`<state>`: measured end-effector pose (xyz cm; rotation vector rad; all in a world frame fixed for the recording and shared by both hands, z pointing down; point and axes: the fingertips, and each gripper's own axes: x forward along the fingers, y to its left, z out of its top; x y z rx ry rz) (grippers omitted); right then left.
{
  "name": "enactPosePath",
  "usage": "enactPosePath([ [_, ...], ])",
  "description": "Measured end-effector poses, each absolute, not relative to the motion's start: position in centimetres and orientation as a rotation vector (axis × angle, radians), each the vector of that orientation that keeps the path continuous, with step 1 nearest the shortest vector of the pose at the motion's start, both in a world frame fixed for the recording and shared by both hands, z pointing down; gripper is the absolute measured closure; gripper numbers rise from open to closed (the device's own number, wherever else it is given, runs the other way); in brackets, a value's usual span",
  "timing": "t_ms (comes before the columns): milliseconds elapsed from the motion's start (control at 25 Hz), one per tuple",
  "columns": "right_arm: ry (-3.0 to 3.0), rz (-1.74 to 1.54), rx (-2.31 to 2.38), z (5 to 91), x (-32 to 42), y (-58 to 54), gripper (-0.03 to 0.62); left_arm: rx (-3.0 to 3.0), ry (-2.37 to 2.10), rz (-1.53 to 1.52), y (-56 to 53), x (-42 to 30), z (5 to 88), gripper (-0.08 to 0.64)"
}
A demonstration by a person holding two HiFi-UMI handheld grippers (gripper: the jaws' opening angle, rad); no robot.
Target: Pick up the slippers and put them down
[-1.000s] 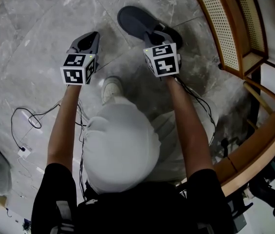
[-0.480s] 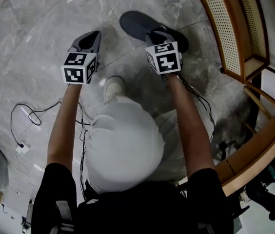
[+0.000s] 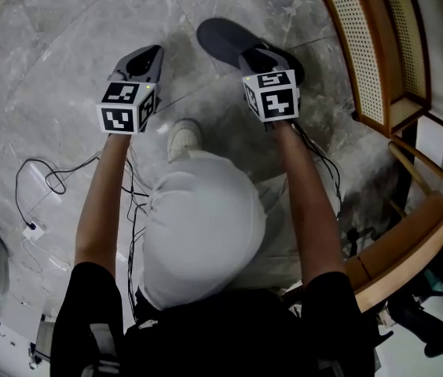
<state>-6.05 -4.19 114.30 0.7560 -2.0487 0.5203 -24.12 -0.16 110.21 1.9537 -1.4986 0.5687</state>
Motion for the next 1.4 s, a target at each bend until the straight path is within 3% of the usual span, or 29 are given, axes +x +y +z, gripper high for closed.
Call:
enactPosePath([
  [520,-2.108,0.49,0.826,100.8,-5.5,-6.2,0.578,1.936,-1.507,0.56,-0.7,-24.3,98.3,0.554],
  [1400,-2.221,0.505,0.994,59.2,-2.1,-5.2,0.592,2.079,-1.439,0.494,-1.3,-19.0,57.9,0.554],
])
